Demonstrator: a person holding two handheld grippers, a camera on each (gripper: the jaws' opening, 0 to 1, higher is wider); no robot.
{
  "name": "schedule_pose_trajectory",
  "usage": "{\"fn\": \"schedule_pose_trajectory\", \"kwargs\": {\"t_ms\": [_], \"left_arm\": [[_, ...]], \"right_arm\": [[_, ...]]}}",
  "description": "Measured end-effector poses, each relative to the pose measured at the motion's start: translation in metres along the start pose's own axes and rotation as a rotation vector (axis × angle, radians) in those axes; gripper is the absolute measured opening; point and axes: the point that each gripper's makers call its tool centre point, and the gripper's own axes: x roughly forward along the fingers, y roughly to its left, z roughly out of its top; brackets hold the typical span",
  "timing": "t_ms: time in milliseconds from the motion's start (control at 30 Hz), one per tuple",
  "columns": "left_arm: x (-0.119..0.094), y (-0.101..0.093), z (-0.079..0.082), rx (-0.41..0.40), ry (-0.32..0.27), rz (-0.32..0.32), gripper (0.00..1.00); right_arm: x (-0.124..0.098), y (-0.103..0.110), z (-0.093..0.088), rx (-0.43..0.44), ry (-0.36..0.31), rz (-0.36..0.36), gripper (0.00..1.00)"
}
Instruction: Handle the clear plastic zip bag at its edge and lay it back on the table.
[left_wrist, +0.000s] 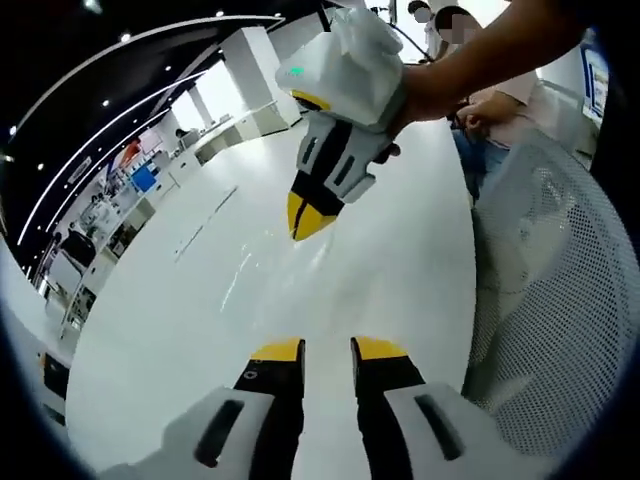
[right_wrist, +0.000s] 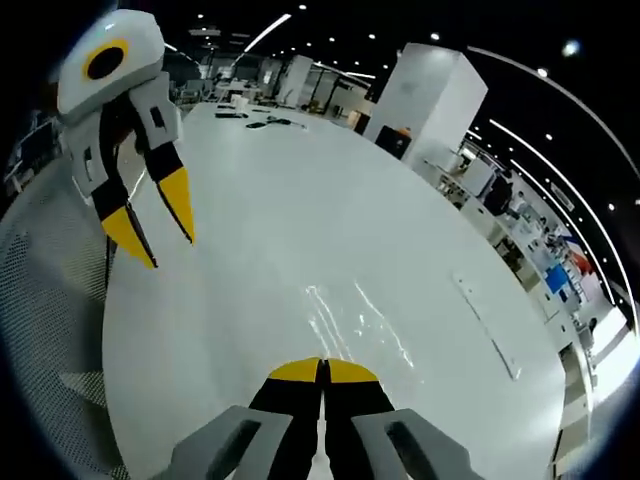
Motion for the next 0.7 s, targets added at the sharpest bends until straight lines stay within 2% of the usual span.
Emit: {"fn": "schedule_pose_trajectory", "kwargs": {"t_ms": [133, 233, 267, 333, 400, 533, 700], "left_arm": [[-0.004, 0.004, -0.008, -0.061, 0.001, 0.038, 0.33], [-0.006, 0.005, -0.015, -0.069, 0.017, 0.061, 0.44], [-0.008, 0.007, -0.017, -0.098, 0.011, 0.078, 0.48], [-0.010, 0.008, -0.019, -0.155, 0.006, 0.094, 0.53], [-0.012, 0.005, -0.021, -0.195, 0.012, 0.083, 0.56], [-0.015, 0.005, -0.023, -0.209, 0.005, 0.099, 0.59], [-0.021, 0.006, -0.025, -0.303, -0.012, 0.120, 0.73]], "right_arm": [[0.002, -0.002, -0.002, -0.015, 0.010, -0.013, 0.00], [0.005, -0.005, -0.004, -0.059, 0.018, -0.034, 0.00], [0.009, -0.005, -0.005, -0.060, 0.018, -0.035, 0.00], [0.011, -0.006, -0.006, -0.062, 0.024, -0.038, 0.00], [0.012, -0.008, -0.007, -0.058, 0.031, -0.039, 0.00], [0.016, -0.007, -0.010, -0.073, 0.048, -0.035, 0.00], [0.019, -0.015, -0.013, -0.057, 0.069, -0.056, 0.00]]}}
